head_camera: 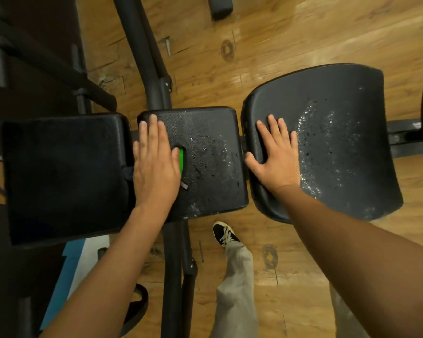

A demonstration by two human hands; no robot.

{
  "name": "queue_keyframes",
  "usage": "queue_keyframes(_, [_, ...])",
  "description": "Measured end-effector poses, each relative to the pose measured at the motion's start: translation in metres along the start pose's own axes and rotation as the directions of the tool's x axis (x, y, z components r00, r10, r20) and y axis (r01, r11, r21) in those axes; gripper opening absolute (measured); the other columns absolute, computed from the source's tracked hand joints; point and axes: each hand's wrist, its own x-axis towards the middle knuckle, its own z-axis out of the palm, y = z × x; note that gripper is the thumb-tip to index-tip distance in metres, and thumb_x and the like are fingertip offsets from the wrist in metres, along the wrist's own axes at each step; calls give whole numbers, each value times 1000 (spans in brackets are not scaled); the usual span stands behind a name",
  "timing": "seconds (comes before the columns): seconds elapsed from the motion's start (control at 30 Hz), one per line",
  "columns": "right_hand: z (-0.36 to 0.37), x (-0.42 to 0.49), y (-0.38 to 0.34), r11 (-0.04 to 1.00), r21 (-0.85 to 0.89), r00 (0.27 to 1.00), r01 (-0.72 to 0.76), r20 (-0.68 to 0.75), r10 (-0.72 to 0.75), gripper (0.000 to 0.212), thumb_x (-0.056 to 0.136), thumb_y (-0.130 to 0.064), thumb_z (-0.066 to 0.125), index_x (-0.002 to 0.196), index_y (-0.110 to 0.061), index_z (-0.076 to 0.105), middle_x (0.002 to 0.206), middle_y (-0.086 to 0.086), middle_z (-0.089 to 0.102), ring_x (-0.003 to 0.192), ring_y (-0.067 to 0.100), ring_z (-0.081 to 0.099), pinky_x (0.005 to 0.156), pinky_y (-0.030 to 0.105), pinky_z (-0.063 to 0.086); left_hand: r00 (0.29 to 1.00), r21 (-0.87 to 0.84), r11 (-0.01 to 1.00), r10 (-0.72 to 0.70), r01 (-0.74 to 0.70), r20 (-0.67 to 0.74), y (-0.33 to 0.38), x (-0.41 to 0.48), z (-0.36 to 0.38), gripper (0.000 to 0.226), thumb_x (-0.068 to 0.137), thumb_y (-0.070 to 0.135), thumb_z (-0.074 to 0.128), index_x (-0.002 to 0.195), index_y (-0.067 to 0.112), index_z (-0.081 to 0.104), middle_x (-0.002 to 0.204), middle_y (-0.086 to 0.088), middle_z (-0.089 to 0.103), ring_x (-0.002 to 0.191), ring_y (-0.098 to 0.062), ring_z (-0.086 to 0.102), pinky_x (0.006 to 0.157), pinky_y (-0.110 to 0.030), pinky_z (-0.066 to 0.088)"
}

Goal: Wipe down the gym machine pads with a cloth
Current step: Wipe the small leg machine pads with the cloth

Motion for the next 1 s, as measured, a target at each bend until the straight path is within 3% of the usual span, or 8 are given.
queue_keyframes(0.3, [0, 0, -1, 1000, 9, 1000, -2, -14, 2, 78, 91, -55, 51, 161, -28, 29, 171, -1, 16, 159, 19, 4, 128, 50, 3, 999, 35, 999, 29, -28, -23, 3, 85, -7, 59, 109, 27, 34, 162, 6, 15, 171, -7, 3, 157, -24, -2, 126, -44, 4])
queue_keyframes(0.57, [-2, 0, -2, 1000, 25, 1000, 2, -15, -1, 77, 90, -54, 52, 160, -28, 31, 171, -1, 17, 159, 19, 5, 128, 48, 2, 998, 38, 997, 63, -63, 15, -6, -10, 8, 59, 110, 29, 32, 162, 9, 12, 171, -7, 2, 157, -23, -3, 127, -44, 4])
queue_keyframes(0.83, [-1, 0, -2, 1000, 20, 1000, 2, -10, -2, 78, 91, -54, 53, 161, -29, 29, 171, -1, 16, 159, 19, 3, 128, 48, 0, 999, 53, 998, 47, -46, -25, 10, 77, -1, 58, 109, 27, 31, 162, 7, 15, 171, -7, 4, 158, -23, 0, 127, -44, 2])
queue_keyframes(1.0, [-3, 1, -1, 1000, 14, 1000, 12, 2, -12, 79, 91, -56, 50, 161, -28, 27, 171, 0, 15, 159, 21, 3, 128, 49, 1, 999, -4, 999, 40, -40, -20, 1, -1, 6, 59, 110, 27, 35, 162, 10, 13, 171, -5, 2, 157, -22, -3, 128, -44, 4])
